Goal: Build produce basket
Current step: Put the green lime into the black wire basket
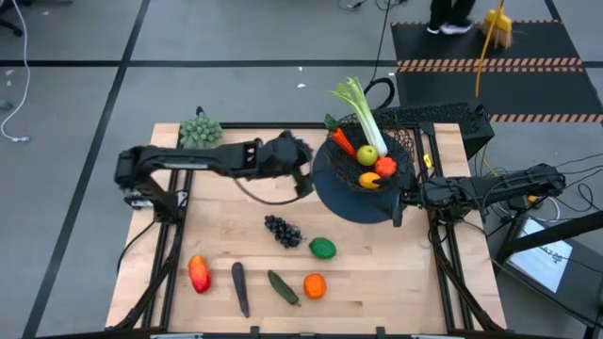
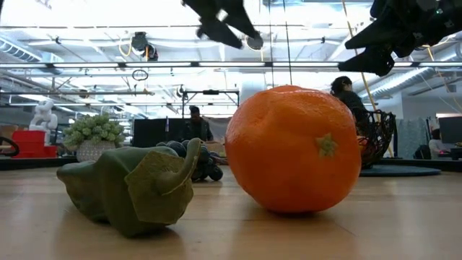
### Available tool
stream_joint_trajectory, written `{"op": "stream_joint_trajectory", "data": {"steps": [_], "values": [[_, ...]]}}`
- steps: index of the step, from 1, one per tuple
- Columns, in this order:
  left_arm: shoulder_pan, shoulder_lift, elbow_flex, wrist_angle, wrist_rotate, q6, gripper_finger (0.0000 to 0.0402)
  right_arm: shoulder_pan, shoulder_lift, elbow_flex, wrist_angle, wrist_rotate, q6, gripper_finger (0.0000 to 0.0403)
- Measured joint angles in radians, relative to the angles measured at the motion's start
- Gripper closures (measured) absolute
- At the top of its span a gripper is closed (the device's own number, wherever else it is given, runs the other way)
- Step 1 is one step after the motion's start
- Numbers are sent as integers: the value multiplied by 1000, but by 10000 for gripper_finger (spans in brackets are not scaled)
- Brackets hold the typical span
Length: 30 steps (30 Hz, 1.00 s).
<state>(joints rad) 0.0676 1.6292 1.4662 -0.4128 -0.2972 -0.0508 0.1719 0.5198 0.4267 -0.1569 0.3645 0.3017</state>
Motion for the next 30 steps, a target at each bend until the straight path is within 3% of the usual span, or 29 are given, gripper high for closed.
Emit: {"op": "stream_joint_trajectory", "data": {"steps": [4,11,18,25,30], "values": [[-95,-70,-61,-60,-120,-41,111,0,16,0,4,-2,37,64],[-249,-146,-279,26,-208,-160,137,22,161,-1,48,-75,86,64],[-398,-152,-450,93,-290,-269,135,127,424,15,344,-53,42,64],[-484,-153,-570,244,-359,-329,135,291,701,115,375,80,110,64],[-491,-153,-639,368,-377,-325,135,351,902,212,396,108,105,64]]}}
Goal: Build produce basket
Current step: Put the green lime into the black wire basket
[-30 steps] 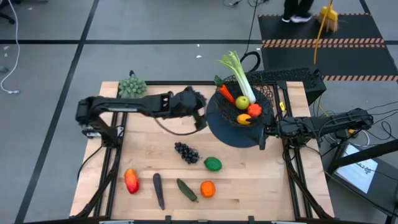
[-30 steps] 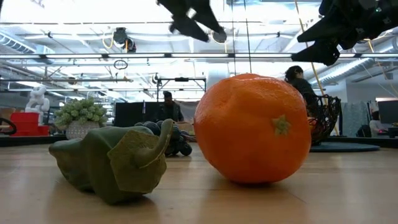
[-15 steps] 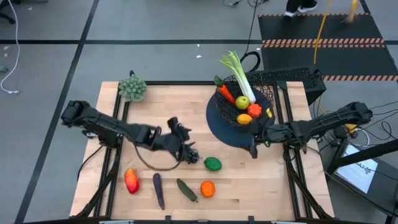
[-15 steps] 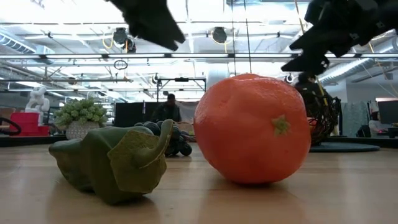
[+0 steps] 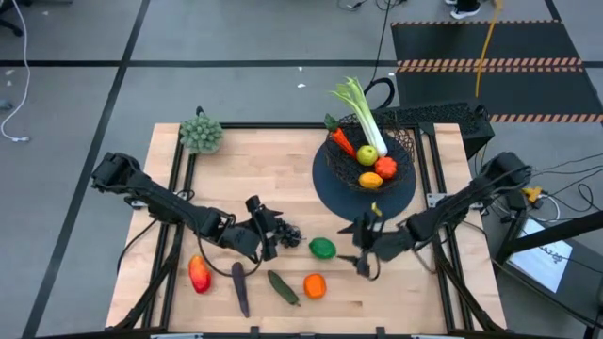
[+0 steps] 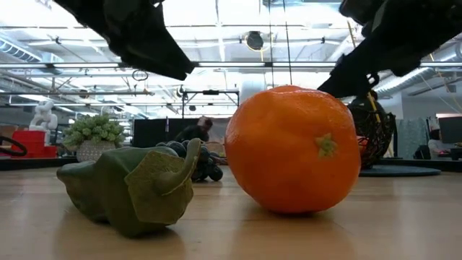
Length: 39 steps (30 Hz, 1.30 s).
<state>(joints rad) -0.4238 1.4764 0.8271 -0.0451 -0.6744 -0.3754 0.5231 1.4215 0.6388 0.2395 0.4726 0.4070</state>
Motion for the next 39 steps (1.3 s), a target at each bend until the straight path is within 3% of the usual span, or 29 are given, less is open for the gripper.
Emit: {"op": "stream_joint_trajectory", "data": {"steps": [6,11,23,33,39], "values": [[1,0,-27,71,-1,-3,135,5,178,69,97,2,-36,40],[-12,0,-27,80,0,-12,135,-2,225,77,92,30,-28,7],[-17,0,-27,119,0,4,135,-44,360,77,204,-3,1,11],[-17,0,-27,121,1,14,135,-58,346,77,194,-17,-9,103],[-16,0,-27,120,1,14,135,-65,222,77,145,-105,-57,124]]}}
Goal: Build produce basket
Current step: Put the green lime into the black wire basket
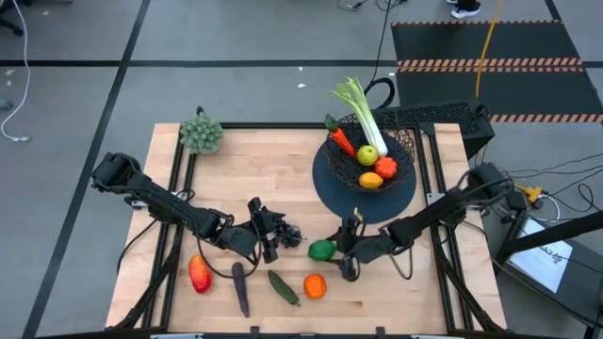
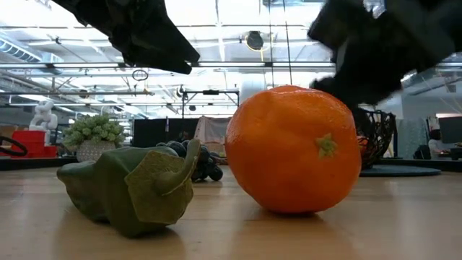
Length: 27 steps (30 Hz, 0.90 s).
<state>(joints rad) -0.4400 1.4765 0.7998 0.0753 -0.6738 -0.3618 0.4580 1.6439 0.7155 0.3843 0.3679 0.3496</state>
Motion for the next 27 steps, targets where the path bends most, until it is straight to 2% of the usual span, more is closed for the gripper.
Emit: {"op": "stream_joint_trajectory", "data": {"steps": [7,14,20,27], "values": [[0,0,0,3,0,-1,135,-12,-262,0,-143,59,-151,117],[0,0,0,3,1,-10,135,-14,-483,0,-246,140,-481,116],[0,0,0,4,1,-14,135,-13,-567,0,-276,157,-775,116],[10,0,0,12,1,1,135,-13,-579,-1,-292,161,-941,116]]}}
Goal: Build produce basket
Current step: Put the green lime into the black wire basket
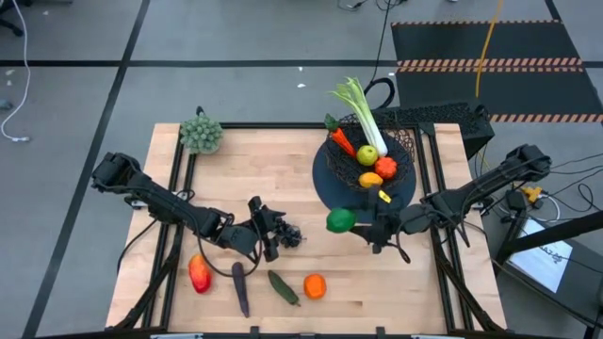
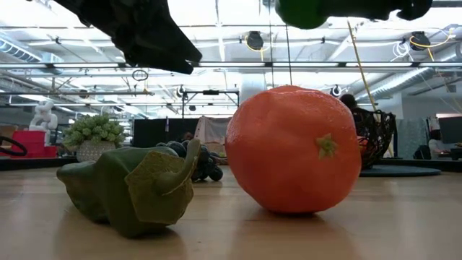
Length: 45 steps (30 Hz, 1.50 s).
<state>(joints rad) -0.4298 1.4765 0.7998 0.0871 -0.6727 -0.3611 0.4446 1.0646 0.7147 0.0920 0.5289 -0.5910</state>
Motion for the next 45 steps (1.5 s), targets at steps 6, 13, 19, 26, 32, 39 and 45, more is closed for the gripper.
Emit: {"op": "stream_joint_trajectory", "data": {"steps": [6,13,19,26,32,39,45], "values": [[8,0,0,9,0,15,135,0,0,0,-2,0,-79,116],[10,-20,42,17,-1,226,135,-1,0,0,0,0,-78,115],[29,-96,124,-13,-8,398,135,-28,0,-1,20,2,54,115],[57,-216,156,-70,-9,518,135,-101,0,-1,44,2,396,115],[92,-272,158,-126,-9,406,135,-160,0,-1,65,-4,710,115],[94,-265,157,-240,-8,309,135,-190,11,-1,169,-7,952,115],[94,-264,156,-256,-6,299,135,-191,54,-17,340,19,1039,115]]}}
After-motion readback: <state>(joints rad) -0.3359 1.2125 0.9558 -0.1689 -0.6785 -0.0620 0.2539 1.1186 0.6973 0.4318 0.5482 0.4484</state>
